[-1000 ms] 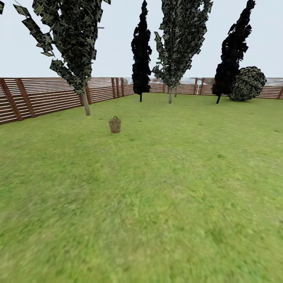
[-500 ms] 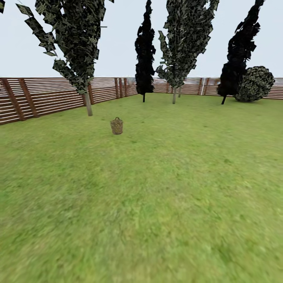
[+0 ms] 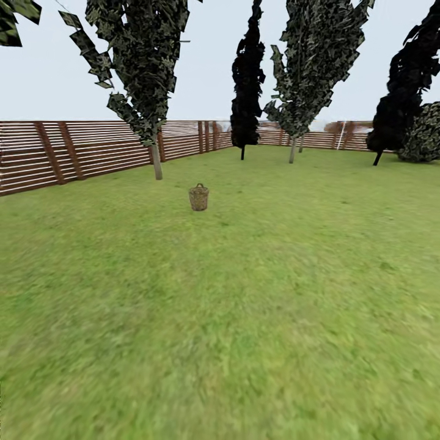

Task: Take the three Easter eggs out of the wicker basket on the lawn in the garden, then place them on the lawn next to a single tree (choose any tree) so that all three eggs are next to the same tree and none are left in the basket.

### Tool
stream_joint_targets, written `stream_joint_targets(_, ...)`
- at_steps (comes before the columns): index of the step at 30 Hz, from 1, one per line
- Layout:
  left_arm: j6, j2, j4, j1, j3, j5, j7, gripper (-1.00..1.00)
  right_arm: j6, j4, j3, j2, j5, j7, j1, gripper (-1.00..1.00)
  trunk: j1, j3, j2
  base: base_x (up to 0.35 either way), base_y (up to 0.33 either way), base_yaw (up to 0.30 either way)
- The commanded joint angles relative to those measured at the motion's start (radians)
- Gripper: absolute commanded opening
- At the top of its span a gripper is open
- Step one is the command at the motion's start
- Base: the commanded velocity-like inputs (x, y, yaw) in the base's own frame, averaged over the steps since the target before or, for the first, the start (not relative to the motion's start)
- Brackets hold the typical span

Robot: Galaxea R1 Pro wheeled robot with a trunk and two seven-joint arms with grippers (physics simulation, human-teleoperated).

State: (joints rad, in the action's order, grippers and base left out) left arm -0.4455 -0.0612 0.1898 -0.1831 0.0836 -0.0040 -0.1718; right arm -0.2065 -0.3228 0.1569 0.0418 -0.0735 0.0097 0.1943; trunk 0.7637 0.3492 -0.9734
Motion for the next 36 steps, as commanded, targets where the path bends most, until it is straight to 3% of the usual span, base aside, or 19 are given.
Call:
stream_joint_targets(1, -0.002, 0.0, -0.001, -0.001, 0.008, -0.001, -0.009, 1.0, -0.004, 0.0, 0.0, 0.0, -0.008, 0.001, 0.0, 1.0, 0.001, 0.001, -0.001, 0.336, 0.0, 0.17)
stream_joint_targets(13, -0.006, 0.0, -0.001, -0.001, 0.008, -0.001, -0.009, 1.0, -0.004, -0.001, 0.0, 0.001, -0.007, 0.001, 0.0, 1.0, 0.001, 0.001, -0.001, 0.336, -0.052, 0.153)
stream_joint_targets(36, -0.009, 0.0, -0.001, -0.001, 0.008, -0.001, -0.009, 1.0, -0.002, -0.007, 0.003, 0.001, -0.006, 0.001, 0.0, 1.0, 0.001, 0.001, -0.001, 0.336, -0.064, 0.006)
